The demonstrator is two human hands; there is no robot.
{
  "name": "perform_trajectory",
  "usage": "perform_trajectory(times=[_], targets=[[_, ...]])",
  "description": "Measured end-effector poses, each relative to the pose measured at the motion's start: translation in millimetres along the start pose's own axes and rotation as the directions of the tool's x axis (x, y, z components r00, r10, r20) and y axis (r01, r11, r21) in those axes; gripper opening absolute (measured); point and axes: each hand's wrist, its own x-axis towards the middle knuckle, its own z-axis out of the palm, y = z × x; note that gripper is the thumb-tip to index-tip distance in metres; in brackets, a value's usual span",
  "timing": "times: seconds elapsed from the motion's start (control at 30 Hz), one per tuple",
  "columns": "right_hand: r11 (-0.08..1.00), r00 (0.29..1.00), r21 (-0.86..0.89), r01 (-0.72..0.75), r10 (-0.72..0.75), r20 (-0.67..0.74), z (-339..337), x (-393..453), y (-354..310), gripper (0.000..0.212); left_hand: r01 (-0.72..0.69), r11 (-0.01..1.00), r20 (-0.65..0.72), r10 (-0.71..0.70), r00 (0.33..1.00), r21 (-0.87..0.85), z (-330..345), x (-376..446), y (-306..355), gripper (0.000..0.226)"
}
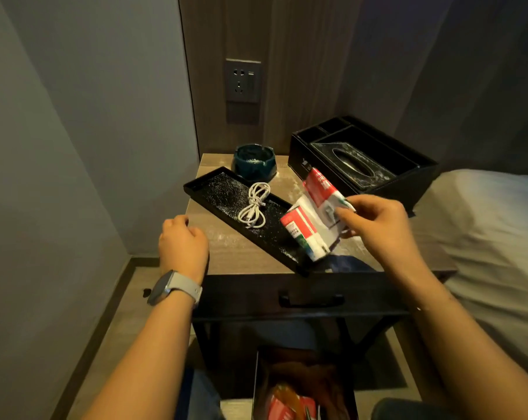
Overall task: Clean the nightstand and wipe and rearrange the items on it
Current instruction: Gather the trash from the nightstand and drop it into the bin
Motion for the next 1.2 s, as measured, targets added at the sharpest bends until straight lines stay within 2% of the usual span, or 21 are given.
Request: perform_trajectory(times=[0.17,0.3,0.37,0.43,0.5,0.53,0.67,0.77,0.87,0.93,1.07,1.2], targets=[[0.976,0.987,0.144,-0.161,0.156,0.046,-21.5,-63.5,-3.2,0.013,-0.02,1.0,0.043,0.02,0.999,-0.002,-4.2,-3.2,0.4,0.038],[0.96,0.971,0.145,-0.238,0.232,0.057,-13.0,-118.7,20.2,0.012,-0.066,0.998,0.069,0.067,0.995,-0.011,-5.5,-5.4,-4.4,0.038],[0.958,0.957,0.043,-0.285,0.282,0.07,0.2,-143.8,42.2,0.014,-0.08,0.997,0.088,0.081,0.993,-0.011,-5.8,-4.8,-7.4,0.038],[0.931,0.942,-0.211,-0.297,0.322,0.097,15.1,-163.6,71.8,0.013,-0.121,0.993,0.1,0.121,0.988,-0.008,-7.1,-5.7,-9.6,0.036],[0.841,0.927,-0.478,-0.253,0.352,0.129,30.7,-178.3,102.7,0.013,-0.207,0.978,0.109,0.208,0.972,-0.021,-9.5,-10.2,-13.0,0.035],[0.798,0.917,-0.555,-0.234,0.371,0.146,39.7,-182.9,118.1,0.014,-0.242,0.969,0.11,0.245,0.963,-0.041,-11.5,-13.0,-15.5,0.034],[0.663,0.867,-0.721,-0.201,0.463,0.184,76.4,-192.7,158.6,0.014,-0.276,0.955,0.086,0.286,0.954,-0.113,-22.9,-29.0,-21.3,0.033],[0.626,0.835,-0.746,-0.228,0.52,0.181,94.9,-192.8,169.7,0.018,-0.341,0.929,0.088,0.355,0.931,-0.142,-30.3,-51.7,-18.5,0.033],[0.652,0.795,-0.713,-0.257,0.562,0.228,97.5,-186.9,163.5,0.029,-0.382,0.903,0.102,0.407,0.908,-0.197,-36.4,-79.6,-13.1,0.032],[0.719,0.827,-0.629,-0.295,0.522,0.208,88.6,-180.8,150.2,0.032,-0.402,0.89,0.141,0.436,0.889,-0.216,-38.9,-98.7,-9.3,0.031],[0.902,0.909,-0.257,-0.348,0.392,0.145,48.5,-165.6,98.6,0.022,-0.38,0.883,0.204,0.44,0.875,-0.275,-42.8,-125.7,0.0,0.03],[0.924,0.931,0.126,-0.361,0.35,0.105,4.6,-143.8,44.9,0.023,-0.314,0.88,0.247,0.413,0.877,-0.356,-40.0,-131.9,23.7,0.031]])
